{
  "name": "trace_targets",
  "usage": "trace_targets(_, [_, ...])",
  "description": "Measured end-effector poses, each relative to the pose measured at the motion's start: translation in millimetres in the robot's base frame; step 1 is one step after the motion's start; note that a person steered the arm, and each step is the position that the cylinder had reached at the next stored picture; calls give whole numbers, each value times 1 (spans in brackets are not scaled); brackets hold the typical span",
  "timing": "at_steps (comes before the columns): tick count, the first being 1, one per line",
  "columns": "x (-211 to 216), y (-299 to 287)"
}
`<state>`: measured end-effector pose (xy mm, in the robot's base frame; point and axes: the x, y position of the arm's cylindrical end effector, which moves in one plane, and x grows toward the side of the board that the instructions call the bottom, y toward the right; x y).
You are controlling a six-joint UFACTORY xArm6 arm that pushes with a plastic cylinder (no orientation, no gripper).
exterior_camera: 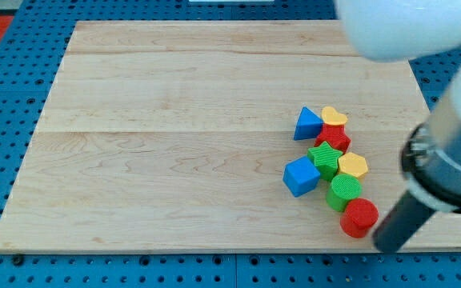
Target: Separate blue cube and the blue triangle
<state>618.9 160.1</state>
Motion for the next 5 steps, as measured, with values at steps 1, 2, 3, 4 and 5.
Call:
trace_targets(1, [-15,-29])
trace_targets(2, [-35,-44])
trace_targets(3, [-14,-45])
trace_targets(4, [-21,-74])
trace_targets(5, [-65,-78])
